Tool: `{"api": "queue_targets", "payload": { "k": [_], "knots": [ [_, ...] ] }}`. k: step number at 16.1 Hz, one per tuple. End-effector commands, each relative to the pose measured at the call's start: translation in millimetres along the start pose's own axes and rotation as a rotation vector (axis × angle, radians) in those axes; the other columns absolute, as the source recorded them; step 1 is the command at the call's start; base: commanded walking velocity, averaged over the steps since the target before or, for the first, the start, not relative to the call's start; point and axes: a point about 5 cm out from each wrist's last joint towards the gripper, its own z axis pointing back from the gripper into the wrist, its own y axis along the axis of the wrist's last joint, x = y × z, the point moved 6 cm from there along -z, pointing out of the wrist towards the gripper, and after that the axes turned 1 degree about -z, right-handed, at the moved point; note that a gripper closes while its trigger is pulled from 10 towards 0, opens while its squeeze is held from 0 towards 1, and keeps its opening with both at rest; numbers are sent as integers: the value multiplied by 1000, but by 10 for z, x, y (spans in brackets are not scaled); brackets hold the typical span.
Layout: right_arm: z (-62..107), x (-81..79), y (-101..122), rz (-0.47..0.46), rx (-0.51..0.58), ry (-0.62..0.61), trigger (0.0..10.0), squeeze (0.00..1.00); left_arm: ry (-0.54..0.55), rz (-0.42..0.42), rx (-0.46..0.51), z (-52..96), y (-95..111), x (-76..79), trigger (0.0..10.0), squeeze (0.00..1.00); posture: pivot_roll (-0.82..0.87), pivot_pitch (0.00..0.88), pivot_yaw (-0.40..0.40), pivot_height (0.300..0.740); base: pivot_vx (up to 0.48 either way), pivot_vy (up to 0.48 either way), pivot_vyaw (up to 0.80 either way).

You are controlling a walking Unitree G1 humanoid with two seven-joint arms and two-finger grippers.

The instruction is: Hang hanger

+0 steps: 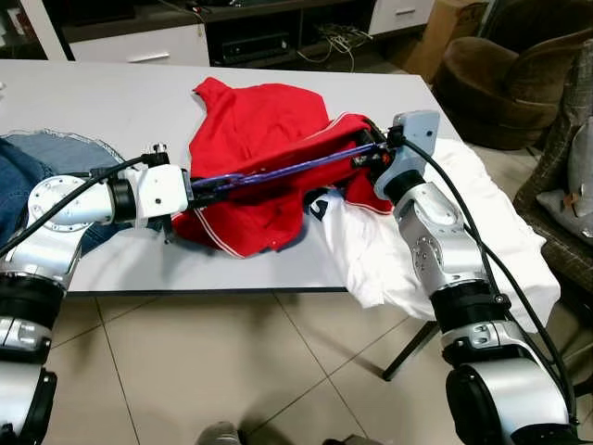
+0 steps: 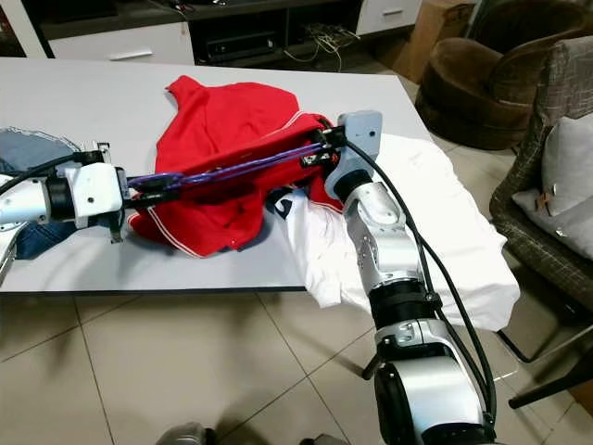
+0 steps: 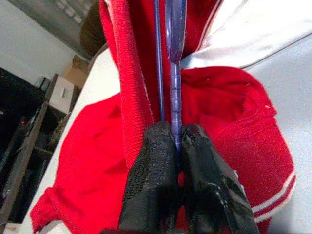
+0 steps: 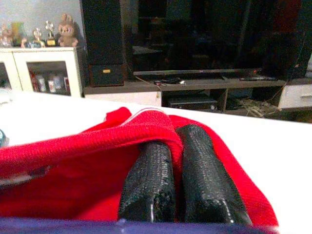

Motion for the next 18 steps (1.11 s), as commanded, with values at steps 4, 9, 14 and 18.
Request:
{"api": "queue_targets", "payload": {
  "k": [4,9,14,18],
  "knots": [
    [80,304,405,108,91,-74,10000,0,7,-15,-218,163,-352,-36,0,0,86,23,-59,740,0,0,0],
    [122,-1,480,164,73,138,10000,0,32,-54,-266,83,-365,-147,0,0,85,24,-61,740,0,0,0],
    [357,-281,353,188,42,417,10000,0,-83,45,-201,132,-400,88,0,0,79,27,-58,740,0,0,0],
    [421,-252,340,232,29,484,10000,0,-70,31,-231,256,-458,13,0,0,83,29,-58,740,0,0,0]
  ]
}}
